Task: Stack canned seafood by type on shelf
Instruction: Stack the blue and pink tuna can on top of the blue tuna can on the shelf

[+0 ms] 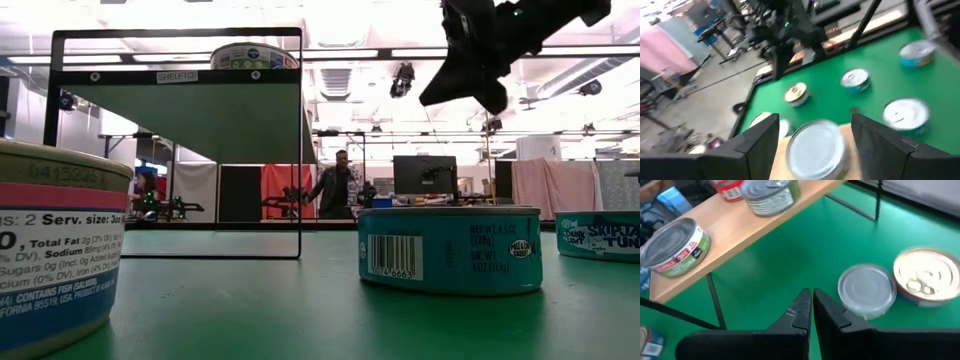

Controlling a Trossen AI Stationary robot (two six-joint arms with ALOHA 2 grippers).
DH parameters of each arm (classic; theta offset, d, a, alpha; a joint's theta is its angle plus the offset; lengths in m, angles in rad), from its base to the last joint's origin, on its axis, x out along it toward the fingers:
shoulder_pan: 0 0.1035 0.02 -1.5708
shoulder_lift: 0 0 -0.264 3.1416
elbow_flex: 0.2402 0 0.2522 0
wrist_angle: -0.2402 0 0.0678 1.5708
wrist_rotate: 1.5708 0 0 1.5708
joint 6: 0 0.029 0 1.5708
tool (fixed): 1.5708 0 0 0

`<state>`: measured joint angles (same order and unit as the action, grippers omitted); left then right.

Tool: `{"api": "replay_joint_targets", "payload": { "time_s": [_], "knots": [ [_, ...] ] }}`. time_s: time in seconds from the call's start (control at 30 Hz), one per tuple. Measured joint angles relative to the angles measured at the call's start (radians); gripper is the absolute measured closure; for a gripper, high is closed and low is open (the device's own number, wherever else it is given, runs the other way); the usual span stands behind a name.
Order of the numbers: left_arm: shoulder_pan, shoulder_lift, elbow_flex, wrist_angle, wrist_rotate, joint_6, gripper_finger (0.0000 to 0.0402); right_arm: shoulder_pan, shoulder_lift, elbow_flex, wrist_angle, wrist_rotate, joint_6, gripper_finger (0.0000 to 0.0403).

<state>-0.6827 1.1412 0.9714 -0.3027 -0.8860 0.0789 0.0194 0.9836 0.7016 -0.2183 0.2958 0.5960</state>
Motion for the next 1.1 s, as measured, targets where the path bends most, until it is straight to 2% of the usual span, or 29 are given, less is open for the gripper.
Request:
{"api": "replay_joint_targets", "payload": {
  "time_s": [0.13, 0.2, 0.43, 0.6, 0.7, 0.9, 1.1],
  "knots": [
    [0.0, -0.002, 0.0, -0.014, -0.15, -0.055, 0.0169, 0.001, 0.001, 0.007, -0.126, -0.007, 0.122, 0.0394],
    [0.0, 0.002, 0.0, -0.017, -0.17, -0.063, 0.0169, 0.008, 0.007, 0.008, -0.189, -0.006, 0.174, 0.0394],
    [-0.001, 0.002, 0.0, -0.13, -0.133, -0.073, 0.0169, 0.06, 0.014, 0.011, -0.248, 0.023, 0.223, 0.0394],
    [-0.001, 0.002, 0.0, -0.195, -0.016, -0.09, 0.0169, 0.053, 0.017, 0.035, -0.219, 0.079, 0.108, 0.0394],
    [-0.004, -0.003, 0.0, -0.213, 0.007, -0.089, 0.0169, 0.03, 0.019, 0.055, -0.211, 0.1, 0.057, 0.0394],
    [-0.004, -0.021, 0.0, -0.218, 0.002, -0.092, 0.0169, -0.064, 0.043, 0.093, -0.21, 0.094, -0.037, 0.0394],
    [-0.004, -0.022, 0.0, -0.211, -0.029, -0.174, 0.0169, -0.091, 0.122, 0.107, -0.211, 0.083, -0.029, 0.0394]
  ]
}}
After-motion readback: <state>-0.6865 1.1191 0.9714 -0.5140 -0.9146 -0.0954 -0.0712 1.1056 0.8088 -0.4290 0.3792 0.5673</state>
